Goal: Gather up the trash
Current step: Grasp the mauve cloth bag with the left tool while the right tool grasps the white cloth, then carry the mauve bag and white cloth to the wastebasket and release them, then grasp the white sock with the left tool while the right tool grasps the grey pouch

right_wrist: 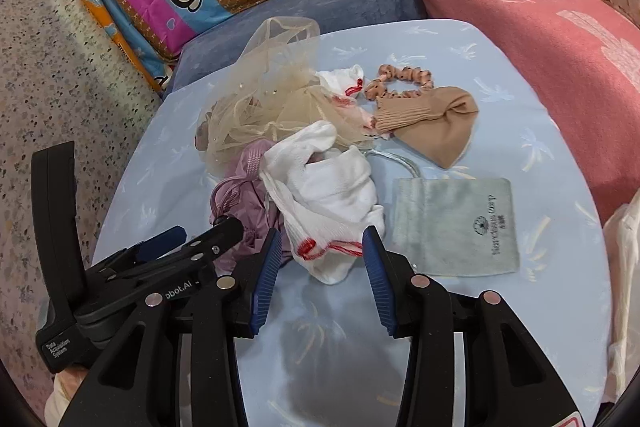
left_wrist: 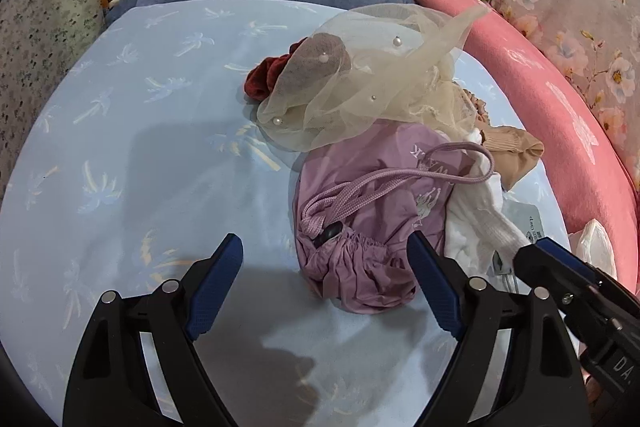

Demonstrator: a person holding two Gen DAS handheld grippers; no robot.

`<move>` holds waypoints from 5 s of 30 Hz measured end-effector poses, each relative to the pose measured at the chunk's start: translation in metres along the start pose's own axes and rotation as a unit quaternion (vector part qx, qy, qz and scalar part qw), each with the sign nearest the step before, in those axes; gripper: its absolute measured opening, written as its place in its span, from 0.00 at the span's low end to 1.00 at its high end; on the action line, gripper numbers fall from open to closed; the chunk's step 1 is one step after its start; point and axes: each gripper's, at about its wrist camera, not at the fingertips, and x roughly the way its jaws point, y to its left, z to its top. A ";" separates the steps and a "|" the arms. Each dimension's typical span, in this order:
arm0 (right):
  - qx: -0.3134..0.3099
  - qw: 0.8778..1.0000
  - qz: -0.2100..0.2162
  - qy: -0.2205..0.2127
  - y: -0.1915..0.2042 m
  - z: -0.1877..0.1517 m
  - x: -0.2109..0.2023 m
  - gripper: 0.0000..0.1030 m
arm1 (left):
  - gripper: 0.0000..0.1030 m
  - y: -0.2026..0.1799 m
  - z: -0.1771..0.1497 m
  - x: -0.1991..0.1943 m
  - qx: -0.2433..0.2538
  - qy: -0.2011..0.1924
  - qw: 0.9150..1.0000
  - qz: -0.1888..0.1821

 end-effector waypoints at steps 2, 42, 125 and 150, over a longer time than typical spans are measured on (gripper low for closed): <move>-0.001 1.000 -0.001 0.006 0.002 0.001 0.007 0.40 | 0.75 0.001 0.001 0.003 0.000 0.002 1.000 -0.004; 0.053 0.982 -0.028 -0.177 -0.086 0.004 -0.192 0.11 | 0.23 -0.135 0.016 -0.104 0.127 -0.111 0.981 -0.093; 0.123 0.973 -0.104 -0.167 -0.191 -0.070 -0.226 0.34 | 0.70 -0.265 -0.034 -0.097 0.191 -0.099 0.970 -0.113; 0.064 0.991 -0.068 -0.092 -0.112 -0.042 -0.129 0.49 | 0.81 -0.138 -0.008 -0.057 0.095 -0.077 0.992 -0.021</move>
